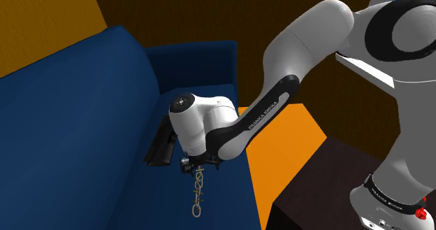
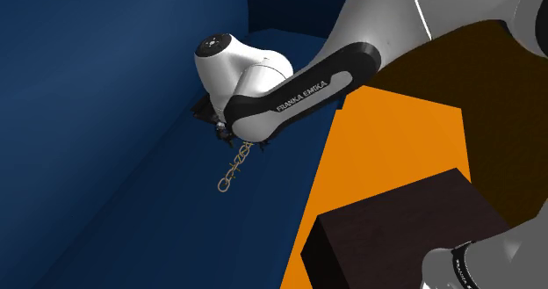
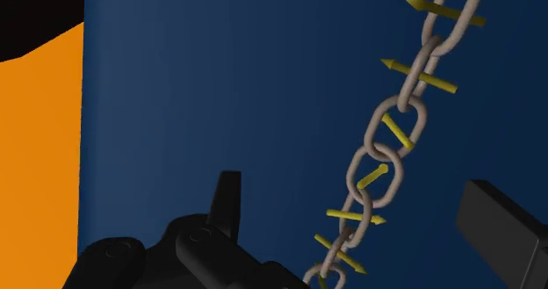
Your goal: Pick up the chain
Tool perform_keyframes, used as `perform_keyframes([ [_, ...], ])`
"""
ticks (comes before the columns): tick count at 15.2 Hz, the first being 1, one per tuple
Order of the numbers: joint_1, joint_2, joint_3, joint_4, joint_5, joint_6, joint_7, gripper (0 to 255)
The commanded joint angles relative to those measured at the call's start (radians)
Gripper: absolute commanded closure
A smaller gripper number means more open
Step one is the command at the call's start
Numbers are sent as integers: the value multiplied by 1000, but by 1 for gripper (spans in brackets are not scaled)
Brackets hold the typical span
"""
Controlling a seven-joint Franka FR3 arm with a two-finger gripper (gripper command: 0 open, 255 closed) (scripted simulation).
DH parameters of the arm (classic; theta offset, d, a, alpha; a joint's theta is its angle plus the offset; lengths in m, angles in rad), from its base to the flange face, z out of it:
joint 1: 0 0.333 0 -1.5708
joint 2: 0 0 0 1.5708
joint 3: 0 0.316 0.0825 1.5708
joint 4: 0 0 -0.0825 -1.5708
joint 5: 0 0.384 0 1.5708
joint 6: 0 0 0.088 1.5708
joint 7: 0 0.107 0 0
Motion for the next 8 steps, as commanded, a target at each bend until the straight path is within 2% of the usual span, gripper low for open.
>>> perform_keyframes([
  [1,59,98,-40,102,-39,-22,53,0],
  [3,94,155,-64,168,-53,-37,78,0],
  [8,110,199,-86,170,-81,2,96,0],
])
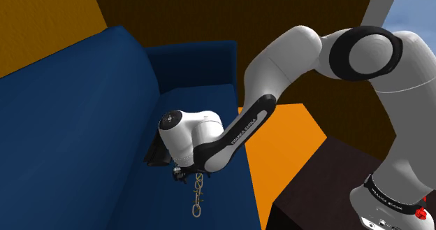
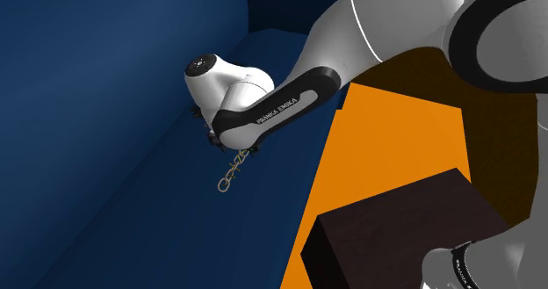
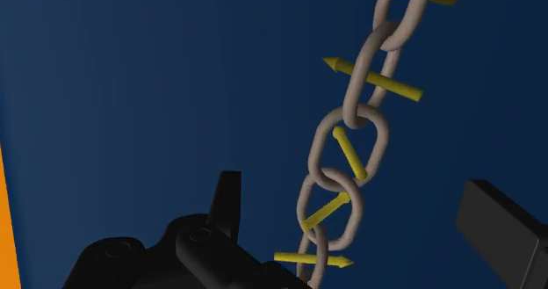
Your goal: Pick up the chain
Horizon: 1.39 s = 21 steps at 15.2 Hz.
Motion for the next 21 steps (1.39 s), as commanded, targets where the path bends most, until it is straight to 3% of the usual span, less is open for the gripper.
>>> perform_keyframes([
  [1,6,19,-11,-2,-13,20,8,0],
  [4,11,34,-18,0,-21,31,14,0],
  [5,11,34,-18,0,-21,31,14,255],
  [14,11,34,-18,0,-21,31,14,255],
  [21,-11,-30,14,-5,17,-22,-11,255],
])
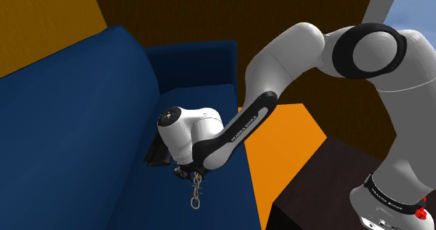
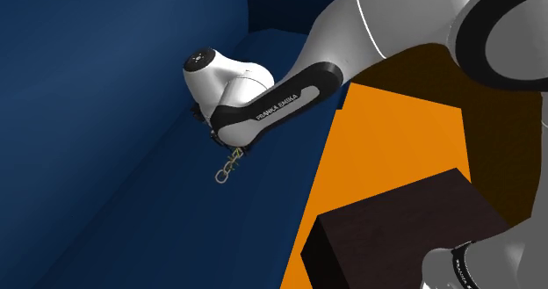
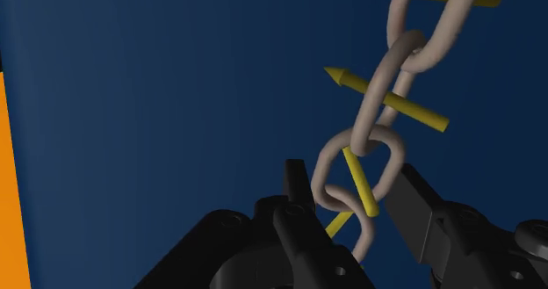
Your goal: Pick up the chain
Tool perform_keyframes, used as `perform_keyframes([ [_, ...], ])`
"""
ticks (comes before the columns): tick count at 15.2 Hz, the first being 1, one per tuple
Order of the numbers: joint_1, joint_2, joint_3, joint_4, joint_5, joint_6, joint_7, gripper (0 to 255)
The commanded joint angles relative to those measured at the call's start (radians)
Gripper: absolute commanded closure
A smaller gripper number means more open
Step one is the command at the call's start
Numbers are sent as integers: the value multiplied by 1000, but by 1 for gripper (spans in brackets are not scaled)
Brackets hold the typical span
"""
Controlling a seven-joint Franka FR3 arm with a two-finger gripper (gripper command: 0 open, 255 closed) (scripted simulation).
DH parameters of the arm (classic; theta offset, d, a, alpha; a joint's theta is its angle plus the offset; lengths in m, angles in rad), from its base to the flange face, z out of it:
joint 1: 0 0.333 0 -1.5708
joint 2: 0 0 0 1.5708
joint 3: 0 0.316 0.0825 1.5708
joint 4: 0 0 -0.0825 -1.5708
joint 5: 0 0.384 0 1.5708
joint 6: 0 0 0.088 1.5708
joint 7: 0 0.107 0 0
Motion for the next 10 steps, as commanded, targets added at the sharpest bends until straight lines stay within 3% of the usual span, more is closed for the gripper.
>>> perform_keyframes([
  [1,-7,-20,9,-6,11,-13,-6,255],
  [10,-27,-79,39,2,51,-73,-33,255],
])
